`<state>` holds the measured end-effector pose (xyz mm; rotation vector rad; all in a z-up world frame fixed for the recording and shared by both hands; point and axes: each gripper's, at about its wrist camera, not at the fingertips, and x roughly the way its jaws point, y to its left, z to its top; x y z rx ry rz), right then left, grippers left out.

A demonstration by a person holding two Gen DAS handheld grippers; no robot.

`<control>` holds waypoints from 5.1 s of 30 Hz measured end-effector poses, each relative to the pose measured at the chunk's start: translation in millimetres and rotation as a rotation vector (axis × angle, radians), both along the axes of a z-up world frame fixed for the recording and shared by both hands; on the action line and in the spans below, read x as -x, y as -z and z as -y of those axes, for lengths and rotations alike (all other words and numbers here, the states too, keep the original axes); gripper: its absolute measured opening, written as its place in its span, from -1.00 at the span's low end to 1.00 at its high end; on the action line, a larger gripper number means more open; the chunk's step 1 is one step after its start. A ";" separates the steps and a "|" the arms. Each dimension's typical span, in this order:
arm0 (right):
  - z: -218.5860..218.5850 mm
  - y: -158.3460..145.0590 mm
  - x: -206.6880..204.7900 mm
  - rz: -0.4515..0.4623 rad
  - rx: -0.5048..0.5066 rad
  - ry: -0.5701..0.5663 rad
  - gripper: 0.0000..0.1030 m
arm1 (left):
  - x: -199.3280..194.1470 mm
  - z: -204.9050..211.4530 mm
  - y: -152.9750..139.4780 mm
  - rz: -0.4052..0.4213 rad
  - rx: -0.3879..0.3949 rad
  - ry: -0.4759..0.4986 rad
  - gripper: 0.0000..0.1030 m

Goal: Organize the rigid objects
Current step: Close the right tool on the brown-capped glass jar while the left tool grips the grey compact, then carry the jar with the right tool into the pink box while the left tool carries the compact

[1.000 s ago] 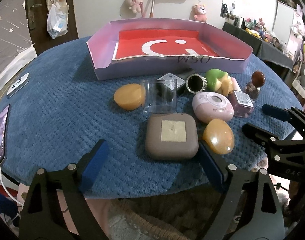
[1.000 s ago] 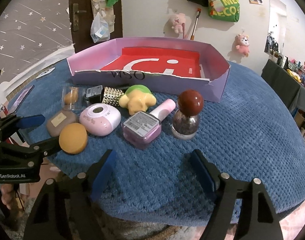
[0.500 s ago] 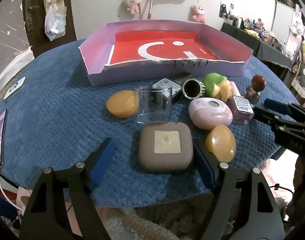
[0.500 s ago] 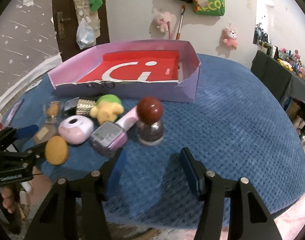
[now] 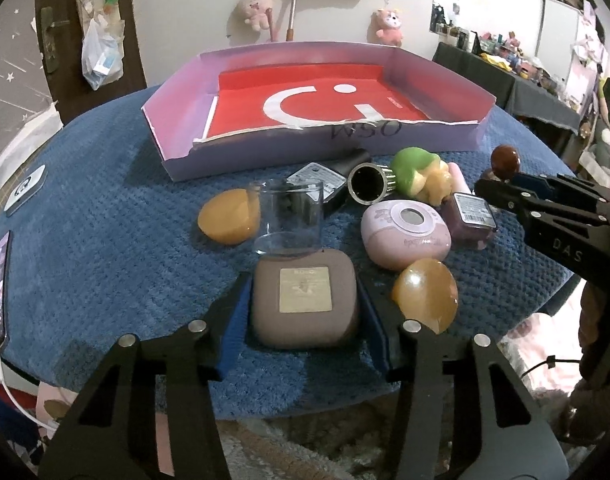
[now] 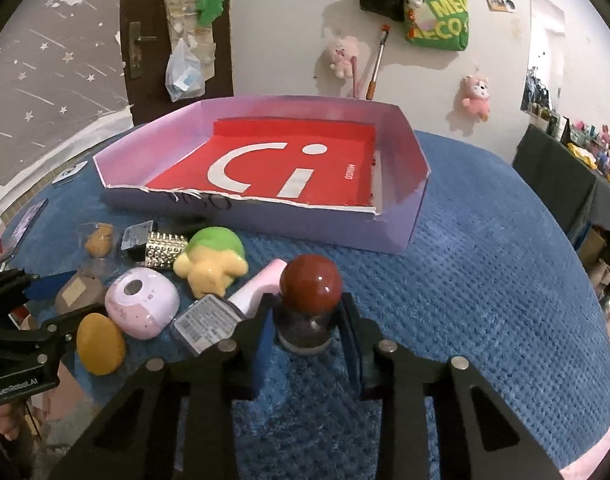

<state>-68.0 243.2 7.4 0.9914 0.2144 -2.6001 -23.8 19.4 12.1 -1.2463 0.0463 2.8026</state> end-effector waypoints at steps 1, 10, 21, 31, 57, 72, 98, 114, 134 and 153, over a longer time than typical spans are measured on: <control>0.9 0.1 -0.2 -0.004 -0.003 -0.002 -0.35 | -0.3 0.5 -0.1 0.000 -0.004 0.001 -0.06; -3.0 -12.0 -8.3 -0.047 0.033 0.009 -0.35 | -8.3 5.8 -5.4 0.006 -0.049 0.017 -0.06; 4.7 -19.1 -16.6 -0.058 0.058 -0.019 -0.35 | -26.2 16.9 -10.1 0.000 -0.058 0.000 -0.06; 7.6 -24.9 -22.1 -0.070 0.074 -0.036 -0.35 | -26.0 15.0 -31.7 -0.062 -0.055 0.025 -0.06; 13.0 -53.7 18.7 -0.037 0.181 -0.107 -0.35 | 48.6 18.9 -83.7 -0.203 -0.044 0.124 -0.06; 17.0 -59.4 54.0 -0.003 0.198 -0.112 -0.35 | 89.6 23.1 -96.1 -0.205 -0.056 0.167 -0.06; 37.5 -64.0 137.0 0.071 0.178 -0.127 -0.35 | 189.1 31.8 -67.5 -0.052 -0.103 0.166 -0.06; 45.7 -35.3 192.7 0.172 0.145 -0.065 -0.35 | 230.1 32.5 -33.7 0.057 -0.096 0.133 -0.06; 54.0 -12.5 208.3 0.198 0.039 -0.018 -0.35 | 236.4 26.0 -10.1 0.185 -0.037 0.108 -0.06; 50.9 -10.1 208.3 0.211 0.046 -0.015 -0.35 | 237.1 30.2 -10.7 0.184 -0.052 0.104 -0.05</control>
